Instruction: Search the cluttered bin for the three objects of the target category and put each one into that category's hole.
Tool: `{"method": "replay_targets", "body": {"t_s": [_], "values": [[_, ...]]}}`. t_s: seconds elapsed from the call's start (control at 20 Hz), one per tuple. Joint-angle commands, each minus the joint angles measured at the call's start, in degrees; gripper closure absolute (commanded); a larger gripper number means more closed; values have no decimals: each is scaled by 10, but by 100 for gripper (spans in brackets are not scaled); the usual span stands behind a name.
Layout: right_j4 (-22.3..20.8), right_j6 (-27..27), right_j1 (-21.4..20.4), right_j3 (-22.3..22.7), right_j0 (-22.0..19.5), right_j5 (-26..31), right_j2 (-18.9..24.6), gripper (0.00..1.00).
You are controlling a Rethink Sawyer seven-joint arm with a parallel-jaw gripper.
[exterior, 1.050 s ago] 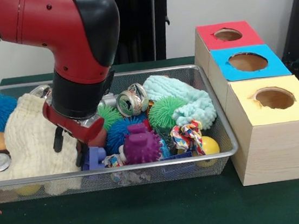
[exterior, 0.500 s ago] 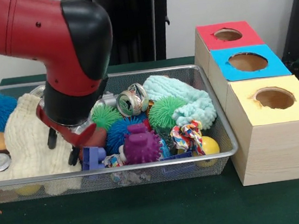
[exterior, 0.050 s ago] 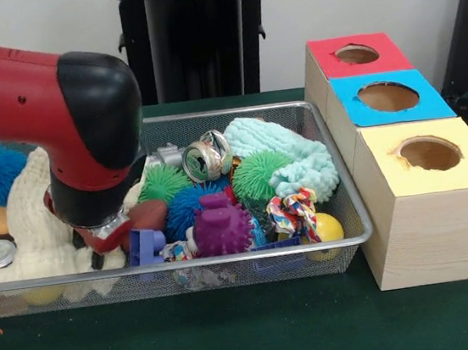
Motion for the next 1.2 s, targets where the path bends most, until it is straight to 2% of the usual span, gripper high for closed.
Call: {"method": "replay_targets", "body": {"t_s": [0.05,0.25,0.5,0.65,0.8,0.95,1.2], "values": [[-10,-192,49,4,-7,58,50,100],[-11,-174,28,20,3,61,44,100],[-3,-146,-32,79,19,48,35,100],[-17,-122,-113,117,55,36,6,100],[-53,-85,-183,137,109,13,-42,100],[-110,-27,-214,131,174,-7,-107,100],[-78,-28,-246,153,188,28,-118,100]]}}
